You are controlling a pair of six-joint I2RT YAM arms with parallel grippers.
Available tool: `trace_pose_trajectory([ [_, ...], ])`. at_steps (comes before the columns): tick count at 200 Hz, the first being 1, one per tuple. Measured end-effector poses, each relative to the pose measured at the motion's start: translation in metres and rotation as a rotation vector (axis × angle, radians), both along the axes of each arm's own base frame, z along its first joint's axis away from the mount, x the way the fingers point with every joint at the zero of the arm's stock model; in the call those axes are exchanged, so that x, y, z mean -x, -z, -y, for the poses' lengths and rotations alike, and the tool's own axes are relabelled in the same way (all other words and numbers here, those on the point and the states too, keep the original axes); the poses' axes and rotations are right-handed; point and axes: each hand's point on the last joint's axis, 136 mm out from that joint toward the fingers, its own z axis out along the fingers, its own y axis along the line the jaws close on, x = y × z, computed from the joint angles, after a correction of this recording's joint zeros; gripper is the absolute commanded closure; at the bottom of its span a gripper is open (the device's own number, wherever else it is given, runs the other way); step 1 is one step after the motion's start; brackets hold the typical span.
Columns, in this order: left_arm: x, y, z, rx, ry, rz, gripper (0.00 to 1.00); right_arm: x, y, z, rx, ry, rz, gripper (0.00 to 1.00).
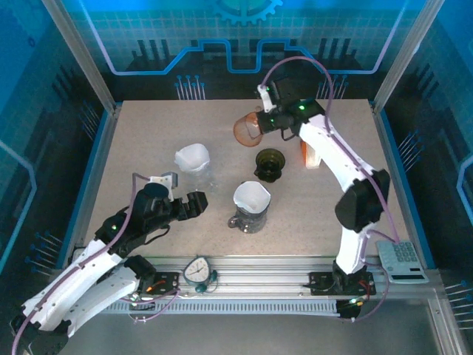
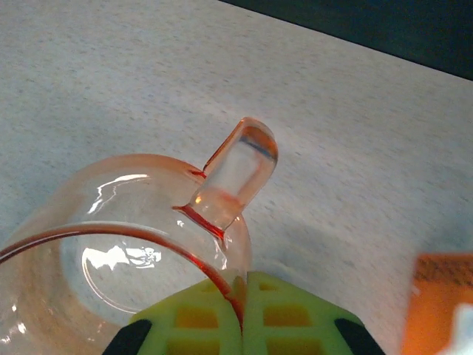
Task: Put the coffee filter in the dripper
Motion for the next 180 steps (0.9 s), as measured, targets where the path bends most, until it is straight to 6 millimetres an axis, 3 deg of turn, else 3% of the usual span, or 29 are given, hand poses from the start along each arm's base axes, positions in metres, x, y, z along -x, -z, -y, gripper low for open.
trace_pose_trajectory([
  [31,0.001,-0.004,-0.002,0.009,-0.004,0.014,0.01,0.038,-0.011,0.037,0.035,0.08,0.017,1.0],
  [81,0.001,0.0,-0.002,0.006,-0.003,0.009,0.01,0.108,0.005,0.096,0.057,0.215,-0.024,1.0],
  [109,0.001,0.001,-0.002,0.004,-0.003,0.006,0.01,0.15,0.033,0.118,0.063,0.266,-0.08,1.0],
  [138,0.001,0.002,-0.002,0.004,-0.003,0.006,0.01,0.187,0.078,0.131,0.09,0.304,-0.179,1.0],
  [180,0.001,0.01,-0.001,-0.009,-0.004,-0.014,0.01,0.218,0.126,0.134,0.158,0.314,-0.282,1.0],
])
